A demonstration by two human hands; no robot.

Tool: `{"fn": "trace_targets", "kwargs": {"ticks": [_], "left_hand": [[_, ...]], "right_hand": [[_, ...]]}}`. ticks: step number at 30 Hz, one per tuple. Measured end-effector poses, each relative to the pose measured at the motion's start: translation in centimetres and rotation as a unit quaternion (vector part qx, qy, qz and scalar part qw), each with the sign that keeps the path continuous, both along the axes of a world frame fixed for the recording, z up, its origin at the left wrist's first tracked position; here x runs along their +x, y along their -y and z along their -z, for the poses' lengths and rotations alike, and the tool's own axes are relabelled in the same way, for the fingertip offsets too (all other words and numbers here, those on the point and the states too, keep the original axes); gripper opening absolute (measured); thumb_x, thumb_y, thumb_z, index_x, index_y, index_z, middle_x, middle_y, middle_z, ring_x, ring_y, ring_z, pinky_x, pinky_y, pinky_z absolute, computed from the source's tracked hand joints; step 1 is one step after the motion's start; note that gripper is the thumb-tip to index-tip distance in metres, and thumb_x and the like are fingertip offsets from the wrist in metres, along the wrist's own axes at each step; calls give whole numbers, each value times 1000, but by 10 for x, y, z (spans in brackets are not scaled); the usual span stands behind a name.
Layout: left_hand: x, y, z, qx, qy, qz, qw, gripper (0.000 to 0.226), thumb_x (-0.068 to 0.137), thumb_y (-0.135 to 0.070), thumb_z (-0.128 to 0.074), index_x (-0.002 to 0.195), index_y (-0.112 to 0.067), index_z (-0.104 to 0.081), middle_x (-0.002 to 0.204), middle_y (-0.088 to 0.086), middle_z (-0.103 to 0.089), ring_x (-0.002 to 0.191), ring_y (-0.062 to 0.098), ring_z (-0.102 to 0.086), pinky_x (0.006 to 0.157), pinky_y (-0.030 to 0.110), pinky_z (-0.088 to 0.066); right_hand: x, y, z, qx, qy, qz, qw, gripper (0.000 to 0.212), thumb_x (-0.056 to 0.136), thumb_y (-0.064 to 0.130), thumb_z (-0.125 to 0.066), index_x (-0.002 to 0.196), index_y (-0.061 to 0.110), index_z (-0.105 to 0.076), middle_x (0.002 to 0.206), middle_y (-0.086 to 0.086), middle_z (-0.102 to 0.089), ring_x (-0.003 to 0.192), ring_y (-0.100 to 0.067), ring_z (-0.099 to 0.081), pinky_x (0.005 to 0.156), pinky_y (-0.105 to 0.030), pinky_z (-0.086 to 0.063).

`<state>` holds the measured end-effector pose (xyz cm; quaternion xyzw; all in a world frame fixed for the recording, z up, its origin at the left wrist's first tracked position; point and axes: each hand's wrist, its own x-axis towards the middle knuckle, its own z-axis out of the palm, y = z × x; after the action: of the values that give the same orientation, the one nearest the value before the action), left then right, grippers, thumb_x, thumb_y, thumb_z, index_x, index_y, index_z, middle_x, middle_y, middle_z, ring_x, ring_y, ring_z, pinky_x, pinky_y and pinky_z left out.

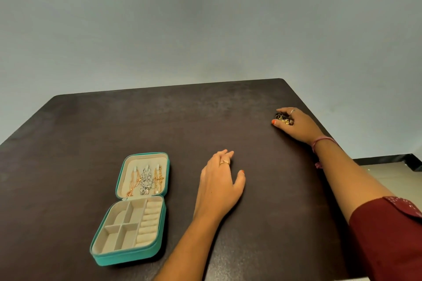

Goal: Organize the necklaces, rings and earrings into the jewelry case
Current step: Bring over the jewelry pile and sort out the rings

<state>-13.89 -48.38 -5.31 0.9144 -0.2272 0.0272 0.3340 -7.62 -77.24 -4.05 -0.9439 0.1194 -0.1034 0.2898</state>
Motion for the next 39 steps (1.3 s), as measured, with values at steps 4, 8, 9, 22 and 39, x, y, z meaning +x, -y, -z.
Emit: {"fn": "trace_targets", "kwargs": {"ticks": [4,8,9,22,39], "left_hand": [[0,1,1,7,7,3,1000,53,94,-38,-47,143,-21,-36,146,-9,-35,138,4,-25,111,24,-19],[0,2,1,17,16,8,1000,51,94,-37,-46,142,-19,-39,144,-7,-38,139,7,-25,112,28,-21],[-1,2,1,17,17,10,1000,51,94,-37,-46,141,-19,-40,143,-6,-39,139,8,-25,112,29,-22],[-32,-3,-2,63,88,84,991,39,97,-28,-43,132,-12,-48,129,2,-51,117,20,-49,94,32,-40],[-82,-33,6,113,63,104,986,79,79,-56,-4,148,-28,-30,155,6,-28,143,21,-23,112,35,-23]], "right_hand": [[-10,-14,2,-26,8,-35,999,44,91,36,-59,132,19,-54,134,-2,-52,121,-17,-51,96,-22,-34],[-30,-34,2,-36,4,-71,997,43,92,36,-57,132,22,-52,136,0,-51,125,-16,-48,101,-25,-35],[-36,-40,2,-38,3,-78,996,43,92,37,-57,132,22,-52,137,0,-51,126,-16,-48,102,-25,-34],[-127,-117,1,-25,-4,-139,990,46,92,37,-58,136,28,-48,146,8,-43,138,-7,-32,114,-31,-28],[-215,-147,2,236,134,29,962,39,93,25,-57,132,30,-52,127,14,-51,118,0,-48,92,-8,-38]]}}
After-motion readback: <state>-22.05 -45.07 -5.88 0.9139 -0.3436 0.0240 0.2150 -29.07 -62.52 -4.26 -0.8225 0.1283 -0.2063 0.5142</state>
